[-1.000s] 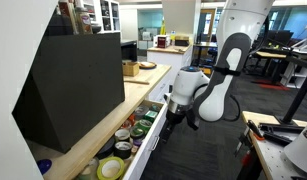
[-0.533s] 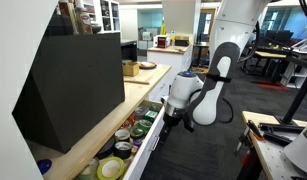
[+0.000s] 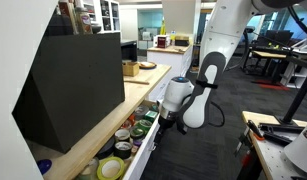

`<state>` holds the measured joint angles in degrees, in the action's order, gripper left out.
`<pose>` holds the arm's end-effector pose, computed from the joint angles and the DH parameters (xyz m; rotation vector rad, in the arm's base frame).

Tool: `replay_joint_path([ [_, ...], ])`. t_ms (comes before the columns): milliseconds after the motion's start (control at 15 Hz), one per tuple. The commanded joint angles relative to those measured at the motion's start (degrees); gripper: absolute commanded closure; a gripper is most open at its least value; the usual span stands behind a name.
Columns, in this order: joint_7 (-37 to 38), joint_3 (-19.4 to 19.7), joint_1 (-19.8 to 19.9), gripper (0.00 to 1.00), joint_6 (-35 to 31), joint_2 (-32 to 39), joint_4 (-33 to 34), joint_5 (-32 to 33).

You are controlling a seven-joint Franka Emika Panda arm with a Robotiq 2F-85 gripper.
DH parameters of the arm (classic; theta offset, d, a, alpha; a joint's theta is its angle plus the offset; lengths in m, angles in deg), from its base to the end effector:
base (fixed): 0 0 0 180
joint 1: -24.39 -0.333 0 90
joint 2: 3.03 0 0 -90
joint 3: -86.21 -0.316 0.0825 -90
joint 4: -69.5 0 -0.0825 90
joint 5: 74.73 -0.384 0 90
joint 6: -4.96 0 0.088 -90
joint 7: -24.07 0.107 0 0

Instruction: Close the top drawer

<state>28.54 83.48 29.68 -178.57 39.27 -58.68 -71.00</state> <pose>0.5284 -0.0153 0.0624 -3.0883 0.1133 -0.3553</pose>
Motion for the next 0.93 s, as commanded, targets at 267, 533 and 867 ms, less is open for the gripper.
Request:
replay_joint_path([
  [267, -3.0, -0.3, 0.7, 0.00, -1.9, 4.6, 5.7, -0.8],
  [533, -4.0, -0.2, 0.7, 0.00, -2.1, 5.8, 7.8, -0.6],
  [867, -5.3, -0.3, 0.6, 0.00, -1.4, 6.8, 9.9, -0.4],
])
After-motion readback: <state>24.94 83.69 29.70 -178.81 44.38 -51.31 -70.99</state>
